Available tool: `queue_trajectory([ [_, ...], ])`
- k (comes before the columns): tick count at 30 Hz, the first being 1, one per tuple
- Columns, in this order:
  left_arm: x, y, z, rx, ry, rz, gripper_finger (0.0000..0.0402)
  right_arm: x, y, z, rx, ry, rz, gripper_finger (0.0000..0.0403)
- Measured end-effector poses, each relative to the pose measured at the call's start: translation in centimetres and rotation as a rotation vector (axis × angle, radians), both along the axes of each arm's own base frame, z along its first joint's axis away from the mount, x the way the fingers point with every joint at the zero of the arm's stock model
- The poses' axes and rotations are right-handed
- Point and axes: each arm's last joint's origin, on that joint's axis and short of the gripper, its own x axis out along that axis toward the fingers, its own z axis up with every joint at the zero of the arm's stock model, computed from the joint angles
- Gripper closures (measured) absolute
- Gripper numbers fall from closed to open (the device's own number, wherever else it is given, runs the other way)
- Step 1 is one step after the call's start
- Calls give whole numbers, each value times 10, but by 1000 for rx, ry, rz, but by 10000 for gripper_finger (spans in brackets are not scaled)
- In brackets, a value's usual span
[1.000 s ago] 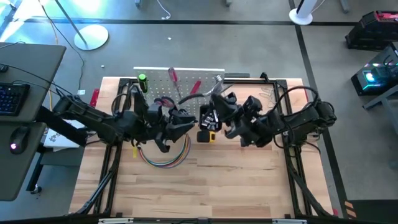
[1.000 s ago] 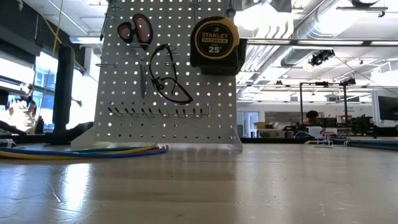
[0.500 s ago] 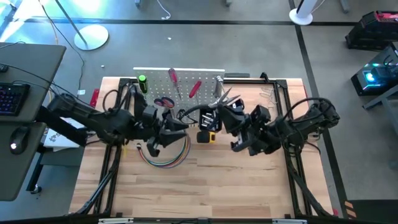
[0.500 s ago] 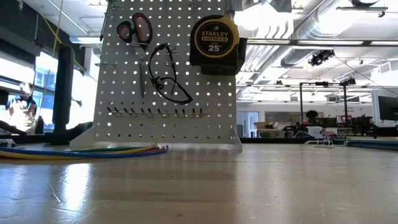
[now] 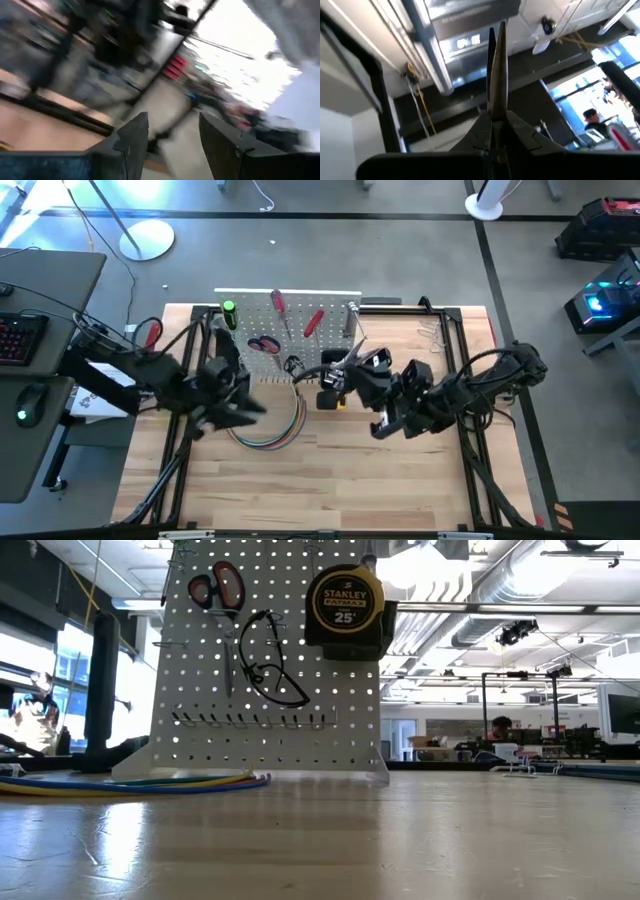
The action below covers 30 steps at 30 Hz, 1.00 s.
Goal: Hang tools onto peg board
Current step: Hang the plier on the peg board
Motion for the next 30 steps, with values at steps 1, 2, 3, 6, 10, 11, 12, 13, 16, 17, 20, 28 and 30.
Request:
queue_trajectory([
  [1, -5, -2, 0, -31, 3, -58, 234, 1, 2, -1, -6, 17, 5, 386],
  [2, -9, -5, 0, -59, 13, -115, 234, 2, 4, -2, -6, 35, 14, 386],
  [3, -12, -7, 2, -100, 17, -170, 234, 3, 5, -4, -3, 56, 27, 386],
  [6, -20, -19, 1, -203, 59, -306, 234, 9, 9, -11, 18, 130, 93, 386],
  [10, -15, -38, -10, -200, 121, -298, 234, 20, 14, -26, 55, 253, 259, 386],
  [11, -13, -43, -13, -193, 131, -266, 234, 22, 16, -29, 62, 285, 311, 386],
  [12, -11, -49, -17, -184, 144, -236, 234, 24, 17, -33, 66, 315, 361, 386],
  [13, -9, -55, -21, -176, 156, -209, 234, 25, 20, -36, 68, 345, 405, 386],
  [16, -8, -81, -36, -134, 209, -162, 234, 23, 30, -44, 94, 417, 481, 386],
  [17, -8, -90, -42, -113, 231, -142, 234, 22, 34, -45, 94, 433, 495, 386],
  [20, -10, -114, -61, -84, 286, -36, 239, 17, 46, -48, 126, 467, 526, 386],
  [28, -6, -155, -97, -54, 315, 66, 265, 7, 90, -74, 237, 568, 535, 386],
  [30, 0, -157, -95, -43, 270, 49, 272, 9, 100, -85, 271, 587, 564, 386],
])
